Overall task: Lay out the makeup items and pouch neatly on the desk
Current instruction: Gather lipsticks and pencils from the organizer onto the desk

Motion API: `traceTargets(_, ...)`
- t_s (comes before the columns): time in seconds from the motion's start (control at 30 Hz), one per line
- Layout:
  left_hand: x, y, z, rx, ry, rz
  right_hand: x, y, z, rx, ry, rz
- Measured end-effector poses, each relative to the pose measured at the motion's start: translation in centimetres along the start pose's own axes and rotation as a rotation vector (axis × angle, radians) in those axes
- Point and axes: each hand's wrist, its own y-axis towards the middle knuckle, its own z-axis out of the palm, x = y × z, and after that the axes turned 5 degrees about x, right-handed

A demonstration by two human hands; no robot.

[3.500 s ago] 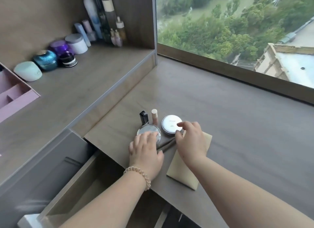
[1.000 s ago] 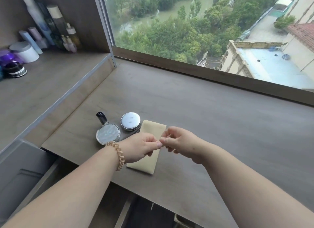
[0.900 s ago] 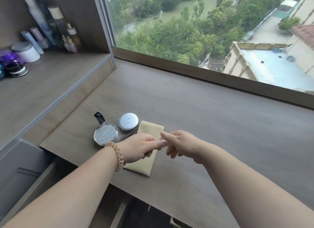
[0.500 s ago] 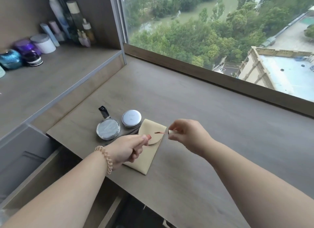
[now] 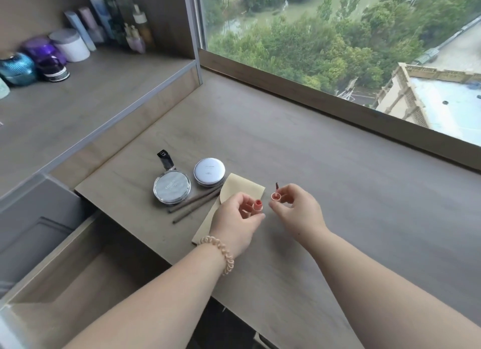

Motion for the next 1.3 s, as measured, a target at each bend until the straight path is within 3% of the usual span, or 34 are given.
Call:
traceTargets(0.2,0.7,-0.2,1.2,-0.001,0.327,0.06,-1.4,0.2,0.8,0.009,-0.27,-0.024)
traceTargets(0.47,0.9,0.0,1.6,-0.042,0.427,0.108,-1.3,-0.1,0.6,0.017,-0.387,-0.031)
traceTargets(0.63,0.9,-0.1,1.3,0.003,0.409,0.082,-1.5,-0.7,-0.7,0.136,-0.322,-0.044)
traceTargets(0.8,0.2,-0.7,-1.4,0.098,0.279,0.123,-0.1,-1.9,-3.1,0.187,0.02,-0.179)
traceTargets(1.0,-0.1,-0.3,-6.9,-0.144,0.134,0.024,5.7,-0.2,-1.3,-0.015,0.074,-0.281)
traceTargets(1.17,1.5,0.1,-12.3,-0.261,0.14,-0.032,11.8,1.3,4.8,0.031,0.02,-0.341)
traceTargets(1.3,3.4,0.7,-16.8,-0.273,0.154,-0.03,15.1,3.2,10.4,0.054,-0.107,-0.283)
